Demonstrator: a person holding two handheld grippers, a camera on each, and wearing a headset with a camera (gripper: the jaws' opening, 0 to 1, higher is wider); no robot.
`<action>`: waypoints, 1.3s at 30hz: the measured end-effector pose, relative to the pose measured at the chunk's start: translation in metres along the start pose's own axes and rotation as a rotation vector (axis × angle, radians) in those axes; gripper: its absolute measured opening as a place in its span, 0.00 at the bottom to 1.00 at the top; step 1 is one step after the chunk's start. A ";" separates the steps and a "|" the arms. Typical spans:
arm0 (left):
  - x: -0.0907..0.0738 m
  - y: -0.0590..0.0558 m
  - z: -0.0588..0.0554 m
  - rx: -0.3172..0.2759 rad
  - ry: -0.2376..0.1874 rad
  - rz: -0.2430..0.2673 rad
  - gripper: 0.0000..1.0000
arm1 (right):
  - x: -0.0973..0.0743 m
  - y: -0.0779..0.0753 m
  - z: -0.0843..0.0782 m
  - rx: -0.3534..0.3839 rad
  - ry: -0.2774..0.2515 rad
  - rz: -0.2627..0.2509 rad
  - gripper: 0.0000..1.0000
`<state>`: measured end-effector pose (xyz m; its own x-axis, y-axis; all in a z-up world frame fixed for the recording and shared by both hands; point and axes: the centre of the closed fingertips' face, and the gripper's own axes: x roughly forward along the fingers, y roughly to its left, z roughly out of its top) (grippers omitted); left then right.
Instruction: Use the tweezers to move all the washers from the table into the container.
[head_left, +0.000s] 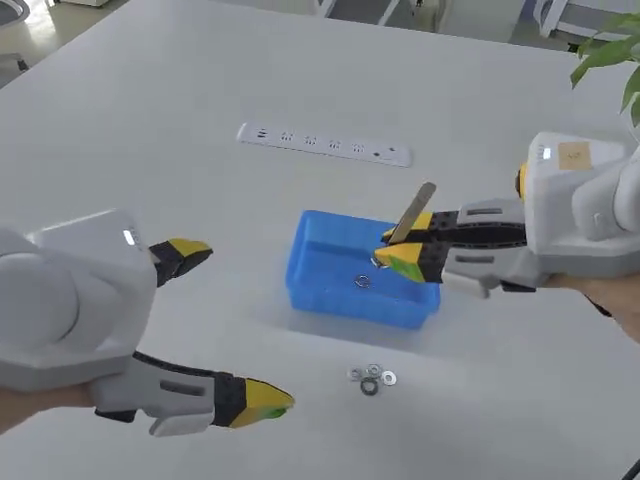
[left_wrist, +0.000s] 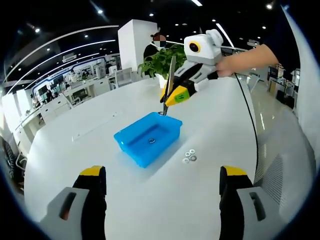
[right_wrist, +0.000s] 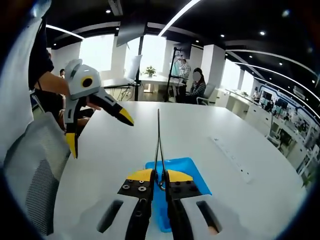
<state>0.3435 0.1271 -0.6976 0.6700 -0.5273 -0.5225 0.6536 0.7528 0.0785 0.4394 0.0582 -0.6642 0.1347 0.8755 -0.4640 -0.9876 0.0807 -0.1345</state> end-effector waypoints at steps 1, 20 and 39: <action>0.000 0.000 -0.001 0.000 0.003 0.000 0.99 | 0.001 -0.004 -0.001 0.002 0.000 -0.006 0.09; -0.014 0.010 -0.026 -0.050 0.049 0.048 0.99 | 0.063 -0.033 -0.078 0.143 0.141 -0.043 0.09; -0.009 0.005 -0.025 -0.052 0.064 0.037 0.99 | 0.069 -0.034 -0.088 0.159 0.169 -0.046 0.10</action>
<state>0.3315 0.1455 -0.7136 0.6687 -0.4738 -0.5731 0.6085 0.7916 0.0555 0.4895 0.0745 -0.7687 0.1781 0.7781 -0.6023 -0.9786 0.2044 -0.0252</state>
